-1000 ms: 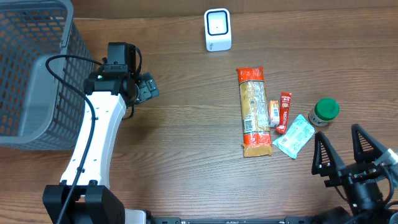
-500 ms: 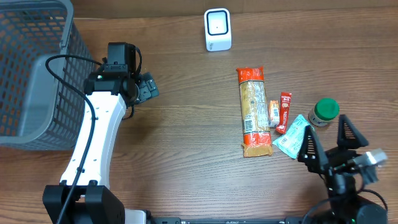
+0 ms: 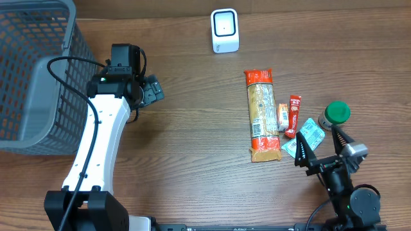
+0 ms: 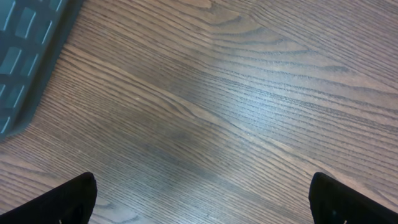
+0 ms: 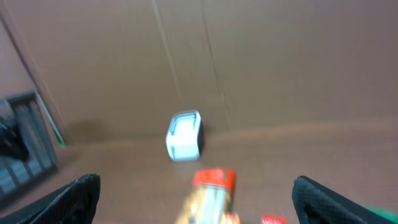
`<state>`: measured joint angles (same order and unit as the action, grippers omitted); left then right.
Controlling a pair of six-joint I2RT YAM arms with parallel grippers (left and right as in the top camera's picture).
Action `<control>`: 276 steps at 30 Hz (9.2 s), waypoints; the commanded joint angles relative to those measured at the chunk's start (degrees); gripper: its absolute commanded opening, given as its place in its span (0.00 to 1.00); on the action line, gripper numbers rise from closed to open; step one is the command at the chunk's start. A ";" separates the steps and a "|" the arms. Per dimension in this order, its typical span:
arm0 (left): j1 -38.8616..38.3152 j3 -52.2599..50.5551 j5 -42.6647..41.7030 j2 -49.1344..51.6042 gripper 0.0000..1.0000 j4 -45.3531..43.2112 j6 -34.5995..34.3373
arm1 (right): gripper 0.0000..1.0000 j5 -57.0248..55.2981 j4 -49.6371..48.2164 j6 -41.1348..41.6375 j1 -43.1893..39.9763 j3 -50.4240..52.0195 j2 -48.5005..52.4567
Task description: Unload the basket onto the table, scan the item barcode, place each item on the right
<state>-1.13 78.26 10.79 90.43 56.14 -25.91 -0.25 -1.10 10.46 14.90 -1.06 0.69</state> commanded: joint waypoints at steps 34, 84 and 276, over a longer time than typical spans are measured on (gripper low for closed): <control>0.02 0.11 0.55 0.28 1.00 -0.04 0.63 | 1.00 0.37 5.95 -0.46 -0.35 0.59 -0.39; -0.07 0.11 0.55 -11.45 1.00 -0.02 0.63 | 1.00 0.37 5.92 -0.46 -0.35 0.59 -0.39; 2.27 -77.99 -10.38 -90.23 1.00 -51.71 18.18 | 1.00 0.39 5.92 -0.46 -0.35 0.59 -0.39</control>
<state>0.86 0.49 1.04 0.86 4.49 -8.78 -0.19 5.17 10.48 14.72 -1.06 0.69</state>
